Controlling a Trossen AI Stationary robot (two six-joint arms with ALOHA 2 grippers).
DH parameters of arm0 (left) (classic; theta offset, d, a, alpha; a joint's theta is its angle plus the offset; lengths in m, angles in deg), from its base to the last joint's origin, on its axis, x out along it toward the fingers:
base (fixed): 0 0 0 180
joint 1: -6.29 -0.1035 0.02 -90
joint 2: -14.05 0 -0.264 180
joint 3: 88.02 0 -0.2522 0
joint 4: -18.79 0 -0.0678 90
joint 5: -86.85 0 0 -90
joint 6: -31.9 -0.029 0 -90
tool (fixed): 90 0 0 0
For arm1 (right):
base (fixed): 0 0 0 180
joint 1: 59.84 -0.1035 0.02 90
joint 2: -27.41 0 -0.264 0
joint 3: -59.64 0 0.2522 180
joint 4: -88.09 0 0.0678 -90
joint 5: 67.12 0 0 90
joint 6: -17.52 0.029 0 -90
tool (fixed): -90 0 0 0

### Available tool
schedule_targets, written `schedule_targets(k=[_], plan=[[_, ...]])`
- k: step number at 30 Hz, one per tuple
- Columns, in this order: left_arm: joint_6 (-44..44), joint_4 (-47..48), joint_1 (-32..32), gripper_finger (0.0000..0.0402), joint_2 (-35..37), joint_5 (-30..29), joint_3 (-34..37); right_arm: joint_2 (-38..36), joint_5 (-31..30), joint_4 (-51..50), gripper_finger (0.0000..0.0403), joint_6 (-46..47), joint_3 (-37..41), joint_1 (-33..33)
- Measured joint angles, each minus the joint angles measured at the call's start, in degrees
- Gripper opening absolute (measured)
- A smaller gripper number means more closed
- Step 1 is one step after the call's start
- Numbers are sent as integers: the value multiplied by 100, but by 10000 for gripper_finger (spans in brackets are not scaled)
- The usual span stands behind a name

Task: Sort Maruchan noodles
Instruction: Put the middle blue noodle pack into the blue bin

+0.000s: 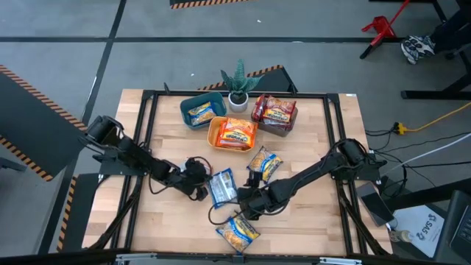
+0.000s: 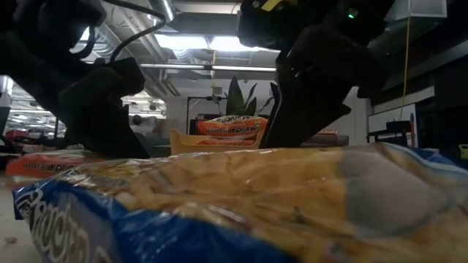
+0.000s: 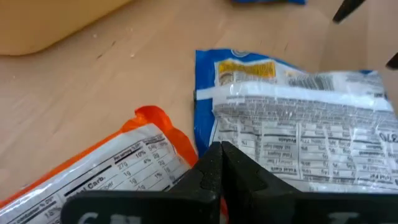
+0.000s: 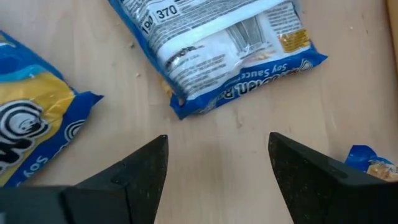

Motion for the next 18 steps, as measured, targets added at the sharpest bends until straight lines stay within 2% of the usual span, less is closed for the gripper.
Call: schedule_targets(k=[11, 14, 18], plan=[[2, -255, 47, 0, -423, 15, 30, -84, 233, 251, 262, -1, -2, 6], [85, 146, 66, 0, -155, 70, 41, -101, 253, 290, 262, 25, -10, 6], [26, 1335, -14, 0, 583, 105, 99, -101, 407, 257, 262, 128, -9, 6]])
